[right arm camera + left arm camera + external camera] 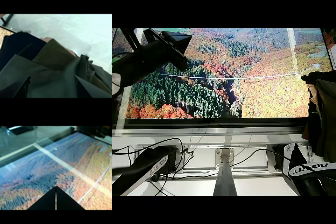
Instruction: Fold the clothes and pants, and hang the long-sleeved shirts on hangers.
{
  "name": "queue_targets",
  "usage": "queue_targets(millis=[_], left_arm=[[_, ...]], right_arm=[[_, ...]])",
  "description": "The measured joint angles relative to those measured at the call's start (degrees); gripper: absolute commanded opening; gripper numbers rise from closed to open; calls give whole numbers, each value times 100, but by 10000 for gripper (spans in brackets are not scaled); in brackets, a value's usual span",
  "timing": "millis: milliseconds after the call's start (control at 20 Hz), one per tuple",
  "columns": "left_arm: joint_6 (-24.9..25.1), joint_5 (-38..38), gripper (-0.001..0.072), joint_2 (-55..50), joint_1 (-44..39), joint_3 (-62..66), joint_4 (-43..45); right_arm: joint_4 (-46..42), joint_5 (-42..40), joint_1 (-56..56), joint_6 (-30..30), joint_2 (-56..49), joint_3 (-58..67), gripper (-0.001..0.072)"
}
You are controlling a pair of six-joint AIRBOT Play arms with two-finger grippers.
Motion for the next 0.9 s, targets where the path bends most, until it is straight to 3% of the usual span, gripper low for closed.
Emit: queue_targets(millis=[50,200,350,700,900], left_arm=[[0,2,15,0,0,0,0],[0,2,15,0,0,0,2],[0,2,14,0,0,0,2],[0,2,15,0,0,0,2],[0,2,14,0,0,0,2]], right_arm=[[55,-28,-31,33,0,0,562],[549,-96,-35,103,0,0,329],[1010,-146,345,109,0,0,28],[1110,-13,2879,-531,-164,-7,14],[330,68,4518,-658,-398,-15,14]])
